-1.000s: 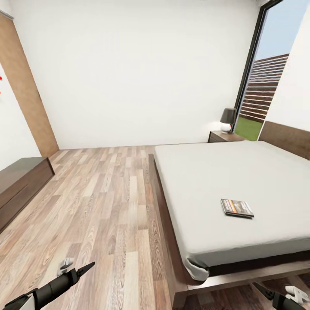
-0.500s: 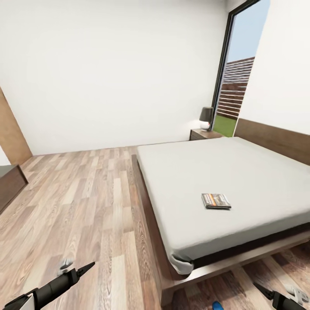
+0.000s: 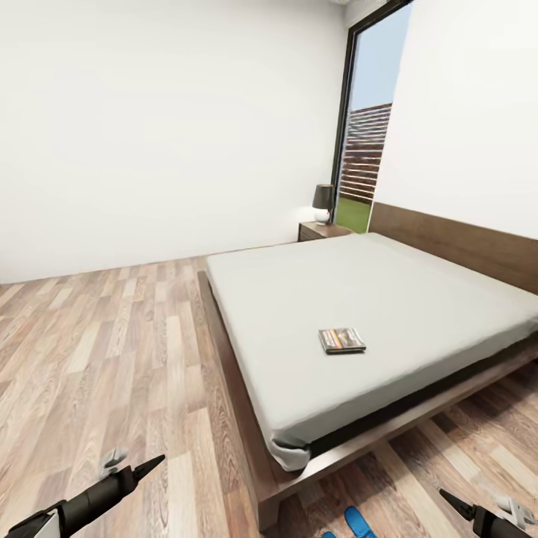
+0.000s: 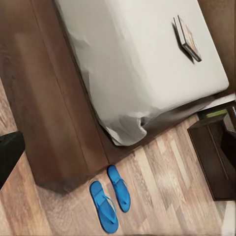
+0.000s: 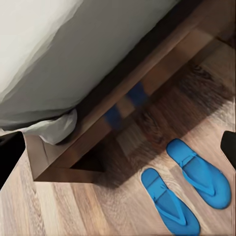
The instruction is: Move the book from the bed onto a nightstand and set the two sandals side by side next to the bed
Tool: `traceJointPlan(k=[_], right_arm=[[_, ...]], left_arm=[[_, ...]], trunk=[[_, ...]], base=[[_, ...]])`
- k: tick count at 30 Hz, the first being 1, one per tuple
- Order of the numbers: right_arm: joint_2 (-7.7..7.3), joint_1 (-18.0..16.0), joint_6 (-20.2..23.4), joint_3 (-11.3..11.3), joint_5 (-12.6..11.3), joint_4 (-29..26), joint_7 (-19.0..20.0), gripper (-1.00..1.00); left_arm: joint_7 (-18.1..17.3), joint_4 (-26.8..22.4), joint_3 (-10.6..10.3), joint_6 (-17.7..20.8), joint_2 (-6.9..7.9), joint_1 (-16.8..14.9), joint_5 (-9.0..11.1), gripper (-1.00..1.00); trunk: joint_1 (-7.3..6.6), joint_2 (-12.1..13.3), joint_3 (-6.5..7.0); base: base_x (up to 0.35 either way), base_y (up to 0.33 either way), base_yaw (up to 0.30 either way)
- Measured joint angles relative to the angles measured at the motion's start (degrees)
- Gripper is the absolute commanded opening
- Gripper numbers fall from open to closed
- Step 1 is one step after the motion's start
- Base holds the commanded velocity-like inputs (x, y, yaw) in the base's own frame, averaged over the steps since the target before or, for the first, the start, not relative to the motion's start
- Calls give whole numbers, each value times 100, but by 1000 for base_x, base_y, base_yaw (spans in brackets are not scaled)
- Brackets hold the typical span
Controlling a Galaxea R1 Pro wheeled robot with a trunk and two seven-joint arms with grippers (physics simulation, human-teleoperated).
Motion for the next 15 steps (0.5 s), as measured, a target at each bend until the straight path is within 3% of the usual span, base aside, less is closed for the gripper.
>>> traceJointPlan(k=[15], right_arm=[[0,0,0,0,0,0,-1,100]], left_arm=[[0,0,0,0,-8,0,0,100]], trunk=[[0,0,0]], base=[[0,0,-281]])
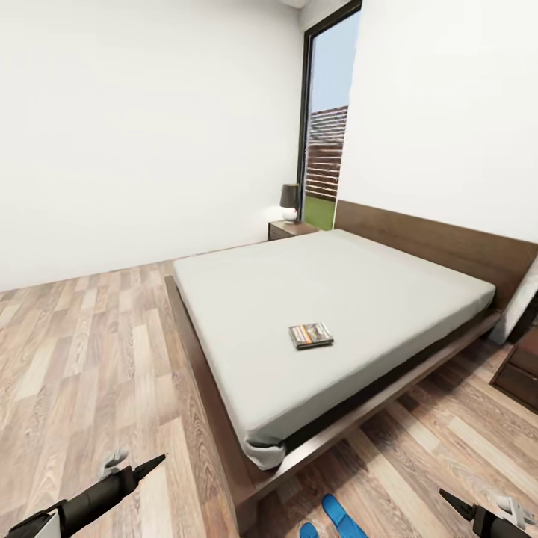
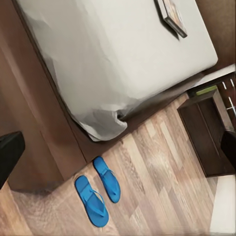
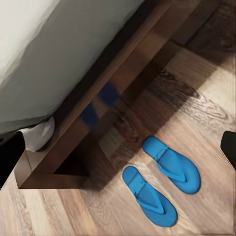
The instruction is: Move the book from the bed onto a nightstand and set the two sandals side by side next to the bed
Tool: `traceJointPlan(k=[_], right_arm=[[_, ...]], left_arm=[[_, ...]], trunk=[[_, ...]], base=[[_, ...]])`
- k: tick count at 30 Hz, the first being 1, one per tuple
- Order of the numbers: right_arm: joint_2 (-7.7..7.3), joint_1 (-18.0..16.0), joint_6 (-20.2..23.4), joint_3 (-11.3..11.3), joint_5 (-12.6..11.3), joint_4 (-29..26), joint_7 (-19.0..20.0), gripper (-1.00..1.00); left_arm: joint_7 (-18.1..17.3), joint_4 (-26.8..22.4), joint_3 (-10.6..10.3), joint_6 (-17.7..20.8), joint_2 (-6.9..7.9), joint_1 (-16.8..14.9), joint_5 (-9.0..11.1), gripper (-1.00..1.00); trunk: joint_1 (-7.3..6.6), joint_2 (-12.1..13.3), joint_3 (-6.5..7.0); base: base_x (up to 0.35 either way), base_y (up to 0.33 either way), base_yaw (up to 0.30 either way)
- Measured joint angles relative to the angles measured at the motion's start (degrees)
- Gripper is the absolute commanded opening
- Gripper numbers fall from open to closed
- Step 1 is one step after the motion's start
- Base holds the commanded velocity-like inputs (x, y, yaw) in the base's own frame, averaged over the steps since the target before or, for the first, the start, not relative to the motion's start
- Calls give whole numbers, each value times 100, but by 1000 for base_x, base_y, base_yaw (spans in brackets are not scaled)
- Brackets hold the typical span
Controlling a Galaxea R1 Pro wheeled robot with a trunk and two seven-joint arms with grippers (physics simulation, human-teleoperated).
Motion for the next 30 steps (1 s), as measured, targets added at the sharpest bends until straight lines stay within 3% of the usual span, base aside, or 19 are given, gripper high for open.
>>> traceJointPlan(k=[30], right_arm=[[0,0,0,0,0,0,3,100]], left_arm=[[8,0,0,0,0,0,0,100]], trunk=[[0,0,0]], base=[[0,-31,-281]])
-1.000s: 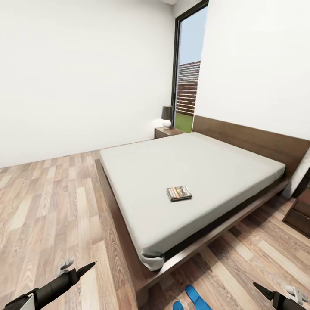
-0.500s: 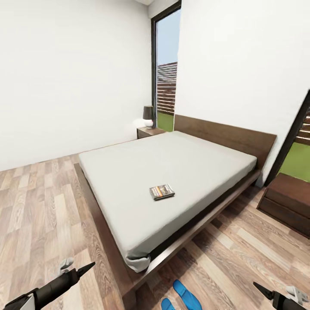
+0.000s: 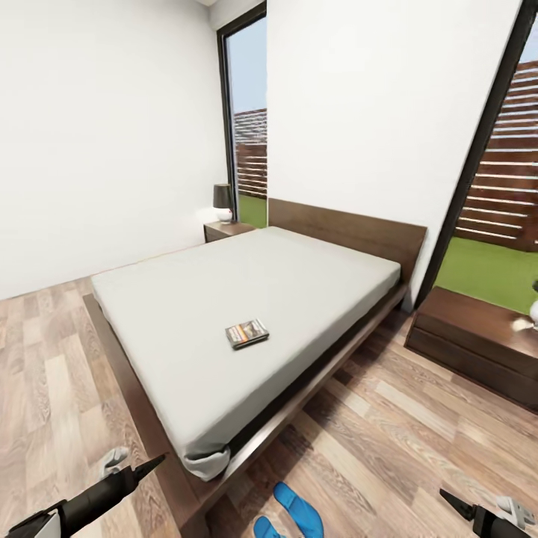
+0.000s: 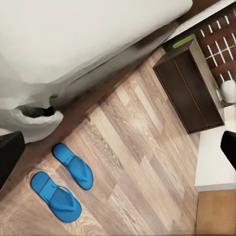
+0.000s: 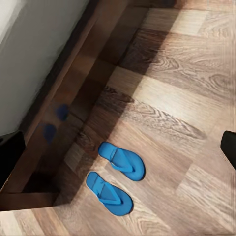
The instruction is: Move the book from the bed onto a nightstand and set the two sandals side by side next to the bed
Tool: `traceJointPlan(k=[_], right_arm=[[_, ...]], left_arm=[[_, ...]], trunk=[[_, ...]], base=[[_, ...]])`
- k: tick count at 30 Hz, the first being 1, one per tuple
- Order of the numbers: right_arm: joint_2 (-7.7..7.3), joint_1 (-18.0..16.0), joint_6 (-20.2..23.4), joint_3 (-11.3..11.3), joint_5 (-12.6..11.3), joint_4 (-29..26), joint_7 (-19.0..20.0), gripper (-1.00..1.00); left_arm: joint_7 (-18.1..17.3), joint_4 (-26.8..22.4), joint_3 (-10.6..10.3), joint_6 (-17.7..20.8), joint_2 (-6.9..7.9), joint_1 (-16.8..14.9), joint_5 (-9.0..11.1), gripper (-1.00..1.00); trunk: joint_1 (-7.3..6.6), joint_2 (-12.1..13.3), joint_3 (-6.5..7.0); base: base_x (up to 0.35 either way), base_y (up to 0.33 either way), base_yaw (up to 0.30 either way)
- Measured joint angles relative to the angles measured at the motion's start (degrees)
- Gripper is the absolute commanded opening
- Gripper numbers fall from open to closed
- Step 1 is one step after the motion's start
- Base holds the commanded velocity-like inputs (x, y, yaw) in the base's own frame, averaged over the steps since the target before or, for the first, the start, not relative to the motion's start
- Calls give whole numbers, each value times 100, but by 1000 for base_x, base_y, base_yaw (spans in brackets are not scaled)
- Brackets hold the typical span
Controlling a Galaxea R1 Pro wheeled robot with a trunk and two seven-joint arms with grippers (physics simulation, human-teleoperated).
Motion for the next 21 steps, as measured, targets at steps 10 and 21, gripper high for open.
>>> traceJointPlan(k=[10,21], right_arm=[[0,0,0,0,-1,0,1,100],[0,0,0,0,1,-1,0,100]], left_arm=[[0,0,0,0,-1,0,0,100],[1,0,0,0,-6,0,1,100]], trunk=[[0,0,0],[0,0,0]], base=[[0,0,-281],[0,-24,-281]])
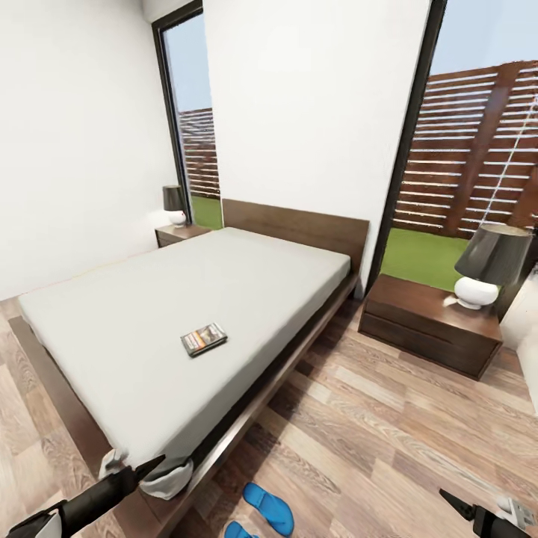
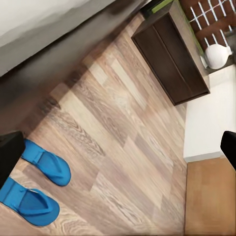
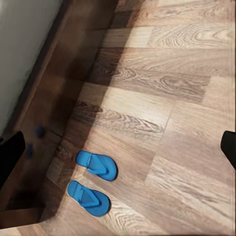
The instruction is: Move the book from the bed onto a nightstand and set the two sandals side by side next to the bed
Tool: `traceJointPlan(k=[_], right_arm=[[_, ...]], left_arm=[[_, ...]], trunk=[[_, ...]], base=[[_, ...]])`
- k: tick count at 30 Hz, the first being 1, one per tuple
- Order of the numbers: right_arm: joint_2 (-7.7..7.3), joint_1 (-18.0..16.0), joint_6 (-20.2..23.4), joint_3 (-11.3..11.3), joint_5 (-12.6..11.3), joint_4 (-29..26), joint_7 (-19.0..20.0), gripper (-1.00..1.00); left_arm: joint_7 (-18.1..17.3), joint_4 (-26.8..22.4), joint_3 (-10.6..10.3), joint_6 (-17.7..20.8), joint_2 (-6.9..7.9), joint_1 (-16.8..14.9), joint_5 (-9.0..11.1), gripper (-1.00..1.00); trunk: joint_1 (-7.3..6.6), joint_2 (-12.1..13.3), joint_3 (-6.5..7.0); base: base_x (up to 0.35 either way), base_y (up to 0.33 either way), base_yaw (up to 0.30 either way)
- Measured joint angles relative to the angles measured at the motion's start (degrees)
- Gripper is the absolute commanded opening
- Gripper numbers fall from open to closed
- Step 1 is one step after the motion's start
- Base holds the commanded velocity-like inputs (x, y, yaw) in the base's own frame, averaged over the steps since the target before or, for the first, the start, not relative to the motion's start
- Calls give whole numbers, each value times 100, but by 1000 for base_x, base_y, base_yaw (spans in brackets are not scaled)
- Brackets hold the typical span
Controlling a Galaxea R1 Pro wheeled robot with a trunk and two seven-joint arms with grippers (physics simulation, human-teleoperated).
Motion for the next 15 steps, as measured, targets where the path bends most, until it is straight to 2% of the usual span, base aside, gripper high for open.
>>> traceJointPlan(k=[4,15], right_arm=[[0,0,0,0,0,0,1,100],[0,0,0,1,-1,1,-2,100]], left_arm=[[-3,0,0,-4,2,0,0,100],[-1,0,0,0,5,0,-1,100]], trunk=[[0,0,0],[0,0,0]], base=[[0,-93,-281],[0,-7,-281]])
